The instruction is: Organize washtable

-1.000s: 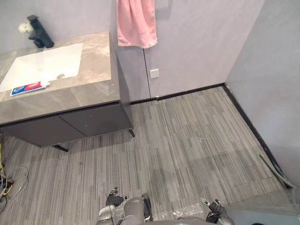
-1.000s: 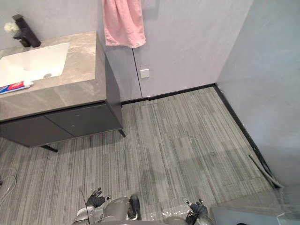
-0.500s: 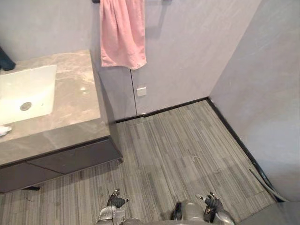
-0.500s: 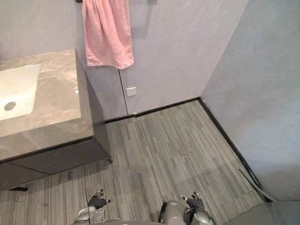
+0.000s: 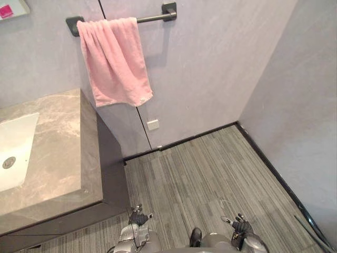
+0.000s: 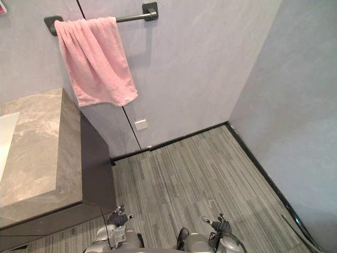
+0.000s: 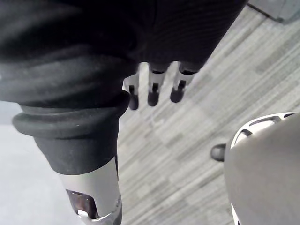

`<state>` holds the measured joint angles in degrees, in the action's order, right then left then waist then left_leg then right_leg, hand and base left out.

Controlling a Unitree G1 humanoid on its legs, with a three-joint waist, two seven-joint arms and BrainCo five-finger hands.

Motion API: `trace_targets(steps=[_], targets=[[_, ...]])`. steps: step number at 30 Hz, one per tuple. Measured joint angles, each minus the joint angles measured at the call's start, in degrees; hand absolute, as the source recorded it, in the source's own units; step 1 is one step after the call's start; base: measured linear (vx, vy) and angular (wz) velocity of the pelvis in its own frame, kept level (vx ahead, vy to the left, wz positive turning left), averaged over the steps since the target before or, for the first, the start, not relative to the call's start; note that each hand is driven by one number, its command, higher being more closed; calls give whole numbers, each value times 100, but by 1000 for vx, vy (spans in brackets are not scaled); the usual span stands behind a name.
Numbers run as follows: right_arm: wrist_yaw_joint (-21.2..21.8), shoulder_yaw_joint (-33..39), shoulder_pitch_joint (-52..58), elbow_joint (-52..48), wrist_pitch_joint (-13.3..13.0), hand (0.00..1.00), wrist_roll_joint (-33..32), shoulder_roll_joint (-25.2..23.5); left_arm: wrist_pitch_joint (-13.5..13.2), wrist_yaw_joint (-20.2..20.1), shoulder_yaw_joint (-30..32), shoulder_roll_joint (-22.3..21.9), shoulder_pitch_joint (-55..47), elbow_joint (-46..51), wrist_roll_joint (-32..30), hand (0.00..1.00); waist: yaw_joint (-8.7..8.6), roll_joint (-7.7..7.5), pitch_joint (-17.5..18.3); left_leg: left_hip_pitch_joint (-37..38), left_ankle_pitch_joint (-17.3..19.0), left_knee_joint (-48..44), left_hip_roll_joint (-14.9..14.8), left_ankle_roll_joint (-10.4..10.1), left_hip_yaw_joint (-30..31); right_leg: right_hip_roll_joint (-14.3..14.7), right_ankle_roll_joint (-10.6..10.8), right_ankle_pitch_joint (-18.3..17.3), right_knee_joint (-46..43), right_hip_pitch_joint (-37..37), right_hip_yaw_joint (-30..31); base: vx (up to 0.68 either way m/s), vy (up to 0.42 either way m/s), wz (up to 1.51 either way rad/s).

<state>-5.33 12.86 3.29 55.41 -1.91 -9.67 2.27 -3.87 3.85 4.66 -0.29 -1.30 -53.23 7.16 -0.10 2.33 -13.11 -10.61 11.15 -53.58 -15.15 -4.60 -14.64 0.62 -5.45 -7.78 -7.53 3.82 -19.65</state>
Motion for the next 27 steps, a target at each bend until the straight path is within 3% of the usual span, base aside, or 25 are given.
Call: trace_targets(steps=[1,3,4,5,6,8,9,11,13,14,15,17,20,22,23,24,27], targets=[[1,46,-11,0,0,0,0,-8,-23,1,-3,0,8,16,3,0,25,1,-1,-114,35,343,74,9,-34,-19,49,-25,37,57,17,294,41,-17],[-1,84,-4,64,9,0,-6,-12,-54,10,-15,-1,3,75,15,0,95,-19,-2,-181,29,2078,477,14,-65,-130,242,-71,144,242,96,314,91,-18],[-1,84,-6,77,4,0,-4,-7,-48,14,-22,-2,-1,60,63,0,92,-9,4,-127,-129,3137,694,-15,-40,-165,357,-129,179,349,152,293,115,-20],[-2,83,-18,110,2,0,3,5,-50,17,-31,-1,-8,51,76,0,103,-2,3,-72,-320,3632,776,11,12,-166,429,-171,185,397,206,370,168,-33],[-4,76,-21,211,7,0,6,17,-56,19,-41,18,-13,31,114,0,130,-20,16,41,-881,3920,855,219,76,-172,528,-228,185,428,343,418,180,-49],[-21,42,-65,262,1,0,7,-137,-53,25,-51,178,17,-76,116,0,99,-369,140,202,-737,3996,1175,603,-60,-479,780,-364,221,528,578,503,168,-36],[-20,43,-59,266,0,0,7,-173,-47,21,-56,206,25,-85,116,0,98,-411,141,210,-639,3920,1203,626,-95,-538,828,-393,121,518,605,453,130,-10],[-3,49,-58,284,2,0,31,-168,-46,19,-67,234,28,-154,117,0,104,-413,146,561,-373,3934,1333,722,-189,-777,1090,-561,-1071,234,850,438,173,-9],[7,70,-55,287,-1,0,87,-165,-44,21,-116,272,23,-249,115,0,101,-398,147,972,-268,4213,1493,786,-45,-991,1256,-476,-2396,-160,886,353,161,19],[16,149,-39,282,-10,0,70,-139,-33,25,-273,313,25,-364,114,0,46,-346,123,1316,-158,4377,1596,834,156,-1195,1327,-611,-3491,-562,868,417,88,72],[25,172,-46,260,-22,0,69,-135,-18,25,-307,330,19,-427,113,0,8,-384,161,1547,-86,4429,1600,855,369,-1189,1206,-881,-3762,-723,788,411,52,87],[30,174,-49,248,-40,0,71,-133,-12,26,-301,324,10,-477,113,0,-32,-321,164,1786,-86,4590,1576,855,657,-1113,955,-1057,-3684,-969,673,342,-42,93],[36,191,-57,172,-59,0,59,-125,-5,27,-274,299,5,-483,109,0,-74,-263,138,2049,-58,4632,1367,807,1105,-771,873,-1054,-2713,-1479,864,346,-147,102],[36,184,-39,164,-50,0,55,-142,-9,23,-226,303,-58,-475,104,0,-72,-306,173,2169,89,4595,1293,560,1305,-651,905,-504,-1672,-1548,1136,296,-200,98],[38,185,30,173,-48,0,19,-205,-12,21,-150,337,-58,-470,102,0,-59,-469,219,2264,300,4551,1367,283,1317,-696,846,552,-1262,-1548,1377,331,-236,73],[42,203,7,158,-40,0,-4,-174,-6,24,-1,215,-63,-512,102,0,-32,-311,285,2348,374,4523,1162,195,1353,-617,726,393,-1487,-1503,1252,382,-282,59],[48,242,10,152,-42,0,-2,-54,-13,21,173,-7,-130,-480,85,0,-62,-46,339,2314,348,4440,912,118,1310,-453,606,134,-1390,-1364,1006,288,-220,29]])
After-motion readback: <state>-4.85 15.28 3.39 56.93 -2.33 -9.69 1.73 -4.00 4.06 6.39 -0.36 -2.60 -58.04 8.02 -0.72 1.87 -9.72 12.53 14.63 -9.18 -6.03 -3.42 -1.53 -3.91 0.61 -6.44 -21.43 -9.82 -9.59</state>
